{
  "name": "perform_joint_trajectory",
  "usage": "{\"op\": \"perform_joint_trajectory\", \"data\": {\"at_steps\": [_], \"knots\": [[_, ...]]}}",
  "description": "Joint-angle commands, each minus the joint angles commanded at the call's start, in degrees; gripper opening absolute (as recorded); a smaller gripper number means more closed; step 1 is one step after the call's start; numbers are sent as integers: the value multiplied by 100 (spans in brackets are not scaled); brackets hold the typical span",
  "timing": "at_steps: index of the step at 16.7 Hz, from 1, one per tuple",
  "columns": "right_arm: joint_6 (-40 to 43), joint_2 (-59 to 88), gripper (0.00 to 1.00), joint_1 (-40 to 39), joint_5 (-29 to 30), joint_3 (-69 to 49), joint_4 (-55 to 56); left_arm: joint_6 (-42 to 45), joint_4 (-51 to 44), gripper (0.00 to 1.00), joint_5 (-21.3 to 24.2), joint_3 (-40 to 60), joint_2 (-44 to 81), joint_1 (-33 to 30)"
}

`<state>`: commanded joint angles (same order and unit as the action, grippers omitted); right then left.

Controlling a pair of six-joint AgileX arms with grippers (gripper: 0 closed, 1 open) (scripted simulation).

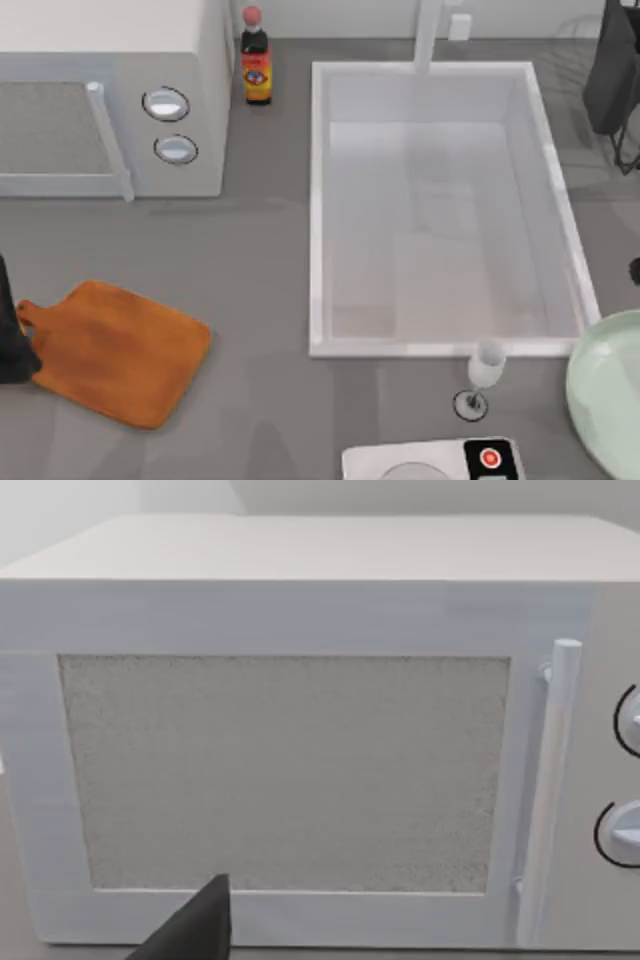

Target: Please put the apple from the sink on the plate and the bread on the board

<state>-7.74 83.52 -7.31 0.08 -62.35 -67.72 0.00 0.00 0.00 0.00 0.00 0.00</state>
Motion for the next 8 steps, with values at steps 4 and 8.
{"op": "perform_joint_trajectory", "data": {"at_steps": [4,8], "knots": [[155,-306,0,155,-6,277,-136,0,0,100,0,0,0,0],[163,-321,0,162,-7,290,-142,0,0,100,0,0,0,0]]}}
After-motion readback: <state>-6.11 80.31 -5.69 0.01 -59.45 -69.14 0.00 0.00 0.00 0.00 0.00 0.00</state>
